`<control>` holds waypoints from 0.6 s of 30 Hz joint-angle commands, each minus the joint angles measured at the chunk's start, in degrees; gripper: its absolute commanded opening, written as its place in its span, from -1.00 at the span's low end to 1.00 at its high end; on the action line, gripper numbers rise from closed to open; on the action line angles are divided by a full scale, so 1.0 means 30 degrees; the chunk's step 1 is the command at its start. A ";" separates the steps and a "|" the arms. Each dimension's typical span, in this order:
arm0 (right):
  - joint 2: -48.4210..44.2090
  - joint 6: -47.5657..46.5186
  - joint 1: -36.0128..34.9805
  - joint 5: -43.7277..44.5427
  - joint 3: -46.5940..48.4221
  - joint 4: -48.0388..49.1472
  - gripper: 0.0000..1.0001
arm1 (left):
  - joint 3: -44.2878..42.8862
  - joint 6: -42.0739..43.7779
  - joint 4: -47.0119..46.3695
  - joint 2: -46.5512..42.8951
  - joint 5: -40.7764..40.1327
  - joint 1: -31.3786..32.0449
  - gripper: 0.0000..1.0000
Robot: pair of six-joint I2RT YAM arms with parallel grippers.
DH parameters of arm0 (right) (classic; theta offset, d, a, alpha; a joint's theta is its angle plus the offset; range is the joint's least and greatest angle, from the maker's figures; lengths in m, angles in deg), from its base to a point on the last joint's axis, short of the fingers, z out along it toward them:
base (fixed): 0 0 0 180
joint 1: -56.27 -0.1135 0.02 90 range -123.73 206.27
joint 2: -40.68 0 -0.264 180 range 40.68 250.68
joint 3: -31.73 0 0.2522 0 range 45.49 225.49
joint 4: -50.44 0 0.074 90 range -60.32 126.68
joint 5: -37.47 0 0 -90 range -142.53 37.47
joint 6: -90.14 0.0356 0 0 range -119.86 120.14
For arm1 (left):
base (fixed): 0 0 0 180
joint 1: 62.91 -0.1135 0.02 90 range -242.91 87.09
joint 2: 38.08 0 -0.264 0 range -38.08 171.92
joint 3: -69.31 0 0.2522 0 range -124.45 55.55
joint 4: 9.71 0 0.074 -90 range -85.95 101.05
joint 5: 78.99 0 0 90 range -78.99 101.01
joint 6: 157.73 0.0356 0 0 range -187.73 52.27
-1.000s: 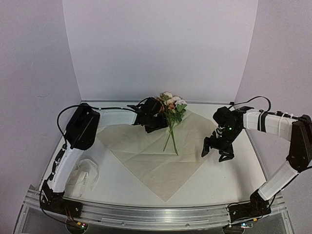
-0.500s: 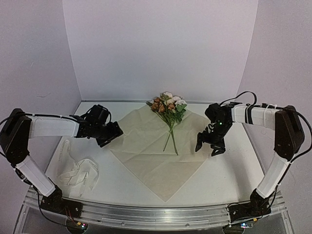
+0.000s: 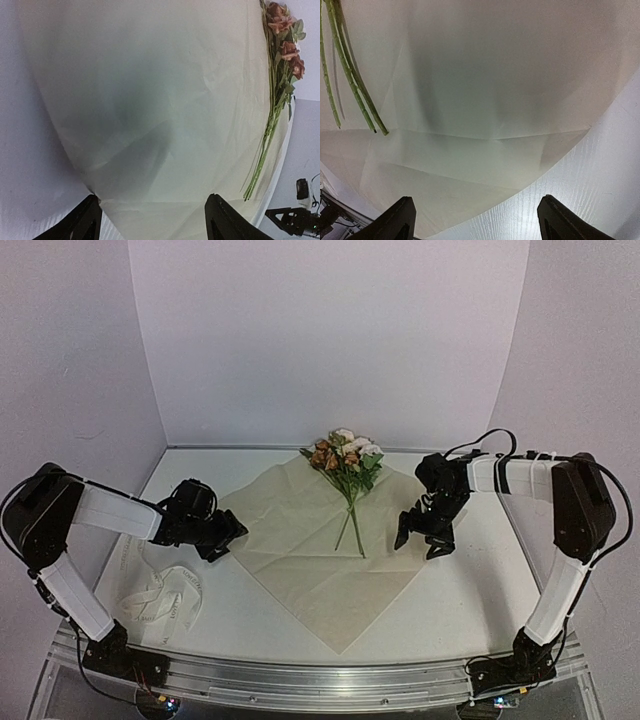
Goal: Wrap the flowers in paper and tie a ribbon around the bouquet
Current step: Adjust the fake flower on the flattened wrapping paper.
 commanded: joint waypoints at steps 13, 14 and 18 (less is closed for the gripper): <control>-0.0517 -0.0526 0.0045 0.0411 -0.0276 0.0197 0.73 | -0.0929 0.0902 0.2116 0.0852 0.2702 -0.0055 -0.92; -0.0557 -0.0531 0.0055 0.0392 -0.0317 0.0197 0.73 | -0.1017 0.1297 0.2457 0.0796 0.3121 -0.0070 -0.96; -0.0937 -0.0520 -0.0281 0.0607 -0.0556 0.0193 0.73 | -0.1122 0.2501 0.3581 0.0574 0.4581 -0.0080 -1.00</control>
